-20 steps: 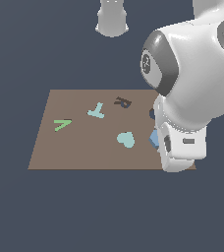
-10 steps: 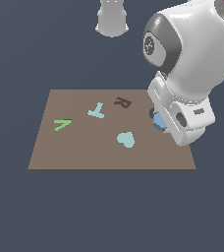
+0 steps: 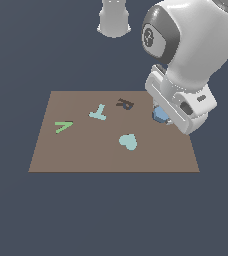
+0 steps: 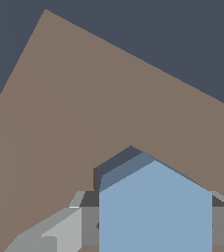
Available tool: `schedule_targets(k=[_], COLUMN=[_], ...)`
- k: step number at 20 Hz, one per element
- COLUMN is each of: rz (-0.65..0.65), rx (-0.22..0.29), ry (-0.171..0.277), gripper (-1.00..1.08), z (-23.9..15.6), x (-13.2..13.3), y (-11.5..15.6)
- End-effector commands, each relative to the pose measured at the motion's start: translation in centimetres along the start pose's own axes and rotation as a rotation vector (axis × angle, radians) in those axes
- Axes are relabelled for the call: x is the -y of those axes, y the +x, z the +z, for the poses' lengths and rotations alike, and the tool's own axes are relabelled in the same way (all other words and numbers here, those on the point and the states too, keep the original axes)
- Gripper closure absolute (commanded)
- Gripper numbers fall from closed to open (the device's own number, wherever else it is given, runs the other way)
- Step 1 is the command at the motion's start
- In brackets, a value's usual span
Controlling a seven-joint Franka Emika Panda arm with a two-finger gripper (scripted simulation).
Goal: Insert a designated object into the corresponding slot on a board.
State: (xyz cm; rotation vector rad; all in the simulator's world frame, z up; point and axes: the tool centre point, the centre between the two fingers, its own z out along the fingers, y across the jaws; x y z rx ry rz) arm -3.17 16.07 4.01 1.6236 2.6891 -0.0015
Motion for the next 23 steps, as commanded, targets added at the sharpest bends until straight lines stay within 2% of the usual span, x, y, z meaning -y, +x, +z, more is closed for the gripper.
schedule_targets(k=[1, 13, 14, 23], rz=[-0.023, -0.034, -0.034, -0.034], rx=[0.0, 0.001, 0.001, 0.001], ry=[-0.001, -0.001, -0.001, -0.001], gripper=[1.08, 1.08, -0.92, -0.92], z=[0.0, 1.0, 1.0, 1.0], x=[0.4, 0.6, 0.6, 0.6], y=[0.1, 0.1, 0.1, 0.1])
